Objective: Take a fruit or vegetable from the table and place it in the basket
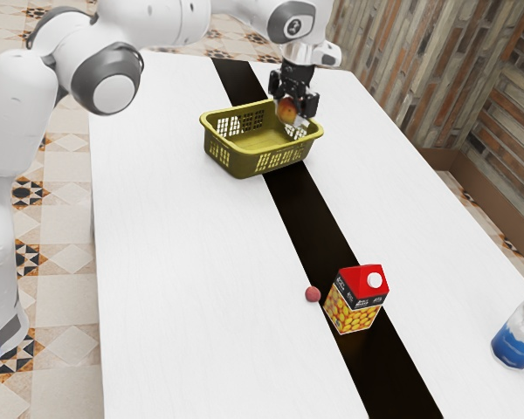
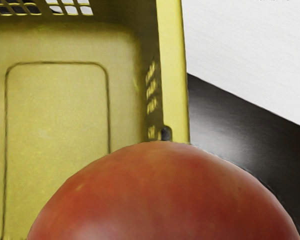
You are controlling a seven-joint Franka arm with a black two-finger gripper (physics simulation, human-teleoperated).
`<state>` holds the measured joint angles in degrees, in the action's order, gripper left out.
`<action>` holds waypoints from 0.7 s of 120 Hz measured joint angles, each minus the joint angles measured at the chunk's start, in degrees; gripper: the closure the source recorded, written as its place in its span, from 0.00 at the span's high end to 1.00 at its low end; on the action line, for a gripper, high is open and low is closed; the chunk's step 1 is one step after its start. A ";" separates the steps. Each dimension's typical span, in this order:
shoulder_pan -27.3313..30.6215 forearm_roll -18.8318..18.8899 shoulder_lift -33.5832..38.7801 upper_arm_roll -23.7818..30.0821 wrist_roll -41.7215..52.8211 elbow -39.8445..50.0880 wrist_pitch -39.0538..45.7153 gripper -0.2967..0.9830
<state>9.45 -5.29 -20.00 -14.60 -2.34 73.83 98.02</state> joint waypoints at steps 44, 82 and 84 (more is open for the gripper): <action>2.78 -0.08 -1.49 0.03 0.00 -0.02 -0.41 0.50; 2.80 -0.46 -1.53 -0.01 0.10 0.02 -0.37 0.74; 2.79 -0.47 -1.52 0.00 0.10 0.02 -0.35 0.74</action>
<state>12.24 -5.76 -21.51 -14.61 -2.24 73.85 97.66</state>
